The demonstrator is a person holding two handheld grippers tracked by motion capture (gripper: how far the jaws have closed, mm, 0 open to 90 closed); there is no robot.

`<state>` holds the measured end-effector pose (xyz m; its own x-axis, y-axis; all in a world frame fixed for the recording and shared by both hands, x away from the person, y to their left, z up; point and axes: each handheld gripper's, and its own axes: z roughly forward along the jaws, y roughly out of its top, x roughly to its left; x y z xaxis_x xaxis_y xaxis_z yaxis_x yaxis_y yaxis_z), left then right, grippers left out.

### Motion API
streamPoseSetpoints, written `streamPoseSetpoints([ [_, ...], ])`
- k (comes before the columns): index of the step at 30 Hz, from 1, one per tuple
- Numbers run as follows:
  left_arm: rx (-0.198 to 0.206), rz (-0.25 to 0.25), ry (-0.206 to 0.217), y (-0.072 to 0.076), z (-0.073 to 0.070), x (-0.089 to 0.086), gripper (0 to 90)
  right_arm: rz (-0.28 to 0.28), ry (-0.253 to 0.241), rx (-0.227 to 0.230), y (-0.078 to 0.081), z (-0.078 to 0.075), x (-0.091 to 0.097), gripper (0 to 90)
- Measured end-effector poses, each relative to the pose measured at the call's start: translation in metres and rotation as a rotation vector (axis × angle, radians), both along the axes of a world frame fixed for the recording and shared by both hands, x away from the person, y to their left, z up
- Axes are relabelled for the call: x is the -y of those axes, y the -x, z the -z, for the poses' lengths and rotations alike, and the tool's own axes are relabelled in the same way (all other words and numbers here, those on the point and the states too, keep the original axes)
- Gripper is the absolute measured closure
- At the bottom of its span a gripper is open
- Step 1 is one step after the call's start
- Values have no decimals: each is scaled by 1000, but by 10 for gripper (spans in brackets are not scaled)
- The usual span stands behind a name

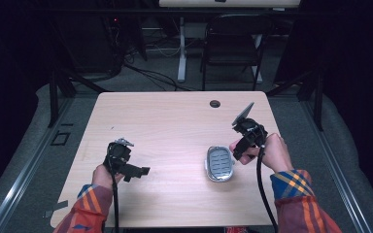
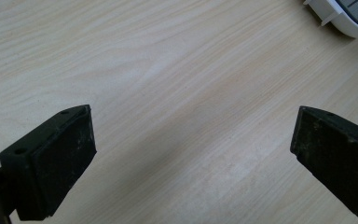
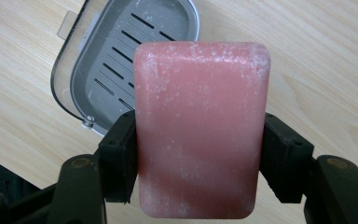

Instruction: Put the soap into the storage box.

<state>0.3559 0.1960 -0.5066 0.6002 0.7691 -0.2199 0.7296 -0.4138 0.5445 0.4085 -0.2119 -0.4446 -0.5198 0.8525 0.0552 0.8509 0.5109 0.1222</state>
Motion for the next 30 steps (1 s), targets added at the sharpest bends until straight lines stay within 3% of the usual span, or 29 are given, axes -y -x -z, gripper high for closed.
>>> streamPoseSetpoints([
  [3, -2, 2, 0, 0, 0, 0, 0, 12, -16, 10, 1, 1, -3, 372],
  [8, -1, 2, -1, 0, 0, 0, 0, -20, 11, -12, -2, -2, -6, 372],
  [10, 0, 1, -1, 0, 0, 0, 0, 3, -16, 6, 0, 1, -8, 371],
  [30, -2, 2, -2, 0, 0, 1, 0, -39, 5, -16, -4, 5, -25, 371],
])
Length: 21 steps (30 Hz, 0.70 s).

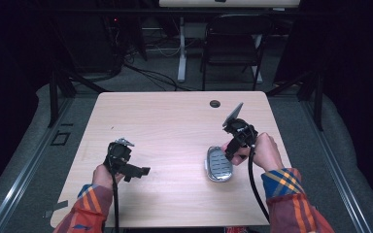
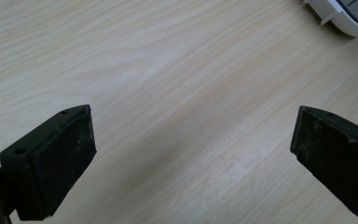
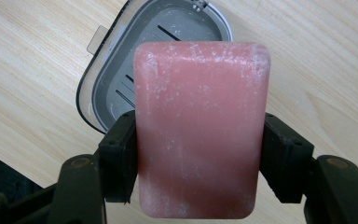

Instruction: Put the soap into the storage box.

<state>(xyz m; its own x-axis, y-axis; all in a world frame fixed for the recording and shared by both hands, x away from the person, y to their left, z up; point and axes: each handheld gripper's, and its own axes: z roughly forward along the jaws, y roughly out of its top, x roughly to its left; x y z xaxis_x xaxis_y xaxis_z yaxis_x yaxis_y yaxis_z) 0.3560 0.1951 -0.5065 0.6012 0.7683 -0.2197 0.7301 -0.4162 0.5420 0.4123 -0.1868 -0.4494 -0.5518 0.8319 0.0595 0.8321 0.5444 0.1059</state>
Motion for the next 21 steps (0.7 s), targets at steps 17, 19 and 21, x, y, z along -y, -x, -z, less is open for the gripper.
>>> streamPoseSetpoints([
  [17, 0, 1, -1, 0, 0, 0, 0, -1, 29, -29, -4, 16, -13, 371],
  [19, 0, 2, -2, 0, 0, 0, 0, 0, 38, -36, -4, 18, -15, 371],
  [21, 0, 4, -3, 0, 0, 0, 0, 3, 40, -36, -5, 21, -17, 371],
])
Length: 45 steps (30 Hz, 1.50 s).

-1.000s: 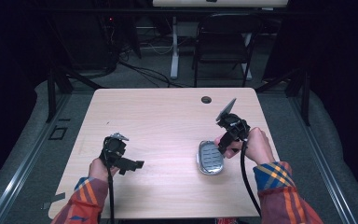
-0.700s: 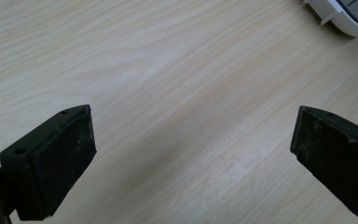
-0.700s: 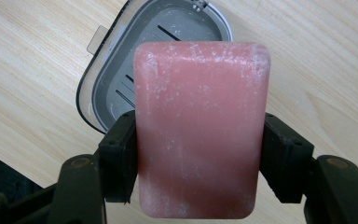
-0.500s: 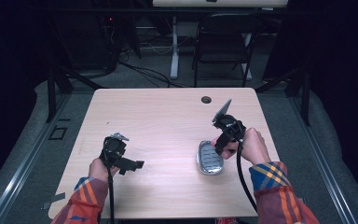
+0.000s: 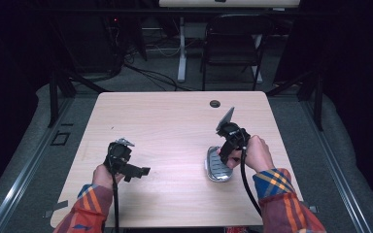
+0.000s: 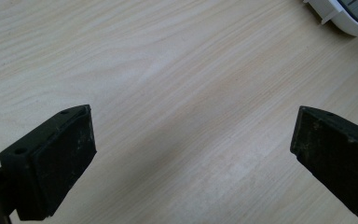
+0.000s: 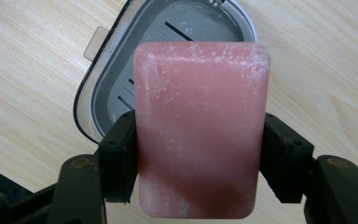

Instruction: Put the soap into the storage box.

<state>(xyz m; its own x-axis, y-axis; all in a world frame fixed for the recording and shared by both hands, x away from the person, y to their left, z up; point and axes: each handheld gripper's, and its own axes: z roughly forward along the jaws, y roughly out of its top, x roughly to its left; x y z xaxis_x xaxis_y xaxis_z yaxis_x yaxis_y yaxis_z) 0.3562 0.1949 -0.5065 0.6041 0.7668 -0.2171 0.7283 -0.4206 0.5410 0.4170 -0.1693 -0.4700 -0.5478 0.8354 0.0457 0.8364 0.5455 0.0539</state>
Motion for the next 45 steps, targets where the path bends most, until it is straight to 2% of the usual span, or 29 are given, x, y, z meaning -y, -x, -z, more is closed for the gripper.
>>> streamPoseSetpoints([
  [6, -1, -1, 1, 0, 0, 0, 0, 10, 30, -25, -3, 8, -8, 371],
  [9, -1, 0, 0, 0, 0, 0, 0, 35, 21, -13, -3, 14, -12, 371],
  [11, -2, 0, 0, 0, 0, 0, 0, 20, 51, -31, -6, 15, -14, 371],
  [12, -1, 1, 0, 0, 0, 0, 0, 37, 43, -23, -5, 17, -15, 371],
  [13, -1, 1, 0, 0, 0, 0, 0, 30, 57, -29, -6, 17, -16, 371],
  [14, -1, 0, 0, 0, 0, 0, 0, 53, 38, -16, -5, 19, -17, 370],
  [18, -2, 2, -3, 0, 0, 1, 0, 47, 78, -42, -9, 21, -19, 371],
  [20, 2, 3, -5, 0, 0, 1, 0, 53, 85, -45, -9, 22, -20, 370],
  [21, -2, 2, -4, 0, 0, 1, 0, 72, 73, -35, -8, 23, -21, 370],
  [23, 0, 1, -7, 0, 0, 1, 0, 62, 91, -47, -10, 22, -21, 370],
  [24, 5, 7, -9, 0, 0, 1, 0, 69, 90, -50, -10, 23, -21, 370],
  [25, 3, 2, -4, 0, 0, 2, 0, 99, 68, -35, -9, 26, -21, 370],
  [26, 2, 2, -5, 0, 0, 1, 0, 87, 79, -51, -11, 26, -20, 370],
  [28, 3, 4, -7, 0, 0, 1, 0, 112, 65, -48, -11, 30, -21, 370],
  [29, 2, 9, -10, 0, 0, 1, 0, 108, 76, -59, -12, 30, -21, 370],
  [30, 0, 7, -11, 0, 0, 2, 0, 125, 62, -50, -11, 32, -22, 369],
  [32, -2, 5, -10, -1, 1, 1, 0, 114, 74, -54, -12, 31, -22, 369],
  [35, 0, 8, -14, -1, 0, 1, 0, 132, 65, -49, -13, 32, -21, 369],
  [38, 4, 7, -13, 0, 0, 2, 0, 135, 62, -62, -13, 32, -19, 363],
  [39, 3, 6, -13, 0, 0, 2, 0, 171, 21, -32, -10, 34, -19, 362],
  [40, 3, 6, -13, 0, 0, 2, 0, 181, 9, -20, -9, 34, -19, 360],
  [41, 2, 8, -13, 0, 0, 2, 0, 105, 79, -76, -13, 26, -16, 359],
  [42, 3, 9, -15, -1, 0, 2, 0, 168, 14, -23, -8, 30, -17, 359],
  [45, 0, 6, -12, 0, 0, 2, 0, 153, 20, -39, -9, 26, -16, 355],
])
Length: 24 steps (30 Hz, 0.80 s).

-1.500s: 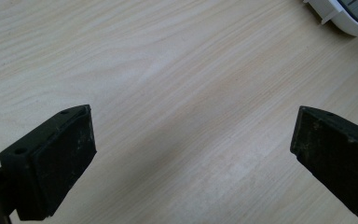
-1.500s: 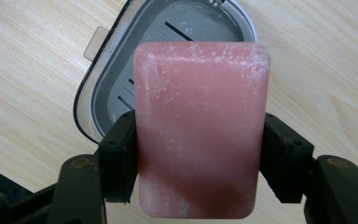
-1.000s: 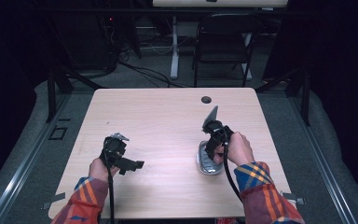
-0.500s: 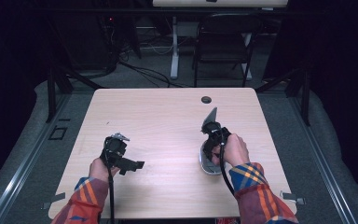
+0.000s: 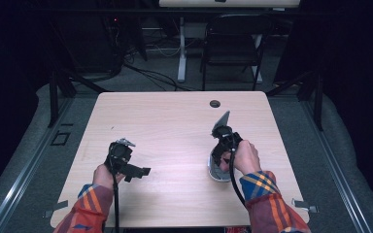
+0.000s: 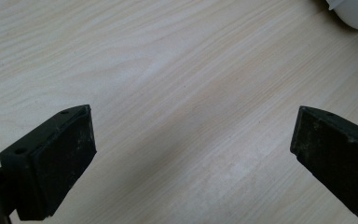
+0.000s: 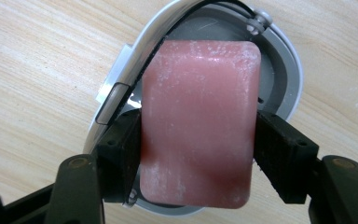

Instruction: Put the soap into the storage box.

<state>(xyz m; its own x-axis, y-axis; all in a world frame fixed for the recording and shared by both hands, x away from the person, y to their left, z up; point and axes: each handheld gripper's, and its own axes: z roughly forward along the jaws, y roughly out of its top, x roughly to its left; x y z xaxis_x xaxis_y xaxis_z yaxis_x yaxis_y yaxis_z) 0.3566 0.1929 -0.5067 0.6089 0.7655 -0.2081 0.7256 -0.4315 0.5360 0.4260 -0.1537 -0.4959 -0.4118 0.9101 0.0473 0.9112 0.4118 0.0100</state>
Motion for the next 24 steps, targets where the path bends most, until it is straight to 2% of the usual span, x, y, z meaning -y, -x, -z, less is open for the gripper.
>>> streamPoseSetpoints([
  [1, 1, 1, -3, 0, 0, 0, 0, 28, -28, 22, 2, 2, 0, 354],
  [2, 2, 2, -3, 0, 0, 0, 0, 17, -22, 16, 1, 0, 1, 351],
  [3, 3, 2, -3, 0, 0, 0, 0, -7, -7, -8, 1, -2, 2, 349],
  [4, 4, 1, -2, 0, 0, 0, 0, 37, -55, 31, 4, 1, 2, 347],
  [5, 4, 1, -2, 0, 0, 0, 0, -42, 4, -40, -1, -6, 5, 343],
  [6, 4, 3, -3, 0, 0, 0, 0, 18, -51, 1, 4, -1, 4, 342],
  [7, 3, 4, -3, 0, 0, 0, 0, 26, -65, 1, 5, -2, 5, 344],
  [8, 1, 2, -3, 0, 0, 0, 0, 14, -63, -9, 5, -4, 7, 349],
  [9, 1, 1, -3, 0, 0, 0, 0, 30, -82, 6, 6, -4, 7, 348],
  [12, 3, 4, -5, 0, -1, 0, 0, 27, -80, -3, 7, -8, 12, 351],
  [14, 2, 1, -4, 0, 0, 0, 0, 34, -112, 6, 9, -9, 15, 362],
  [15, 2, 2, -6, 0, 0, 0, 0, 38, -119, -5, 9, -9, 16, 368],
  [16, 3, 3, -5, 0, 0, 0, 0, 21, -119, -7, 10, -10, 18, 379],
  [17, 3, 5, -6, 0, 0, 0, 0, 39, -145, 13, 12, -9, 18, 384],
  [19, -2, -1, -1, 0, 0, 0, 0, 8, -130, 19, 13, -13, 19, 394],
  [21, 2, 2, -5, 0, 0, 0, 0, 18, -152, 65, 15, -17, 21, 385],
  [22, 3, 1, -5, 0, 0, 0, 0, -15, -134, 48, 14, -21, 24, 374],
  [24, 4, 3, -4, 0, 0, 0, 0, -2, -163, 84, 17, -23, 26, 354],
])
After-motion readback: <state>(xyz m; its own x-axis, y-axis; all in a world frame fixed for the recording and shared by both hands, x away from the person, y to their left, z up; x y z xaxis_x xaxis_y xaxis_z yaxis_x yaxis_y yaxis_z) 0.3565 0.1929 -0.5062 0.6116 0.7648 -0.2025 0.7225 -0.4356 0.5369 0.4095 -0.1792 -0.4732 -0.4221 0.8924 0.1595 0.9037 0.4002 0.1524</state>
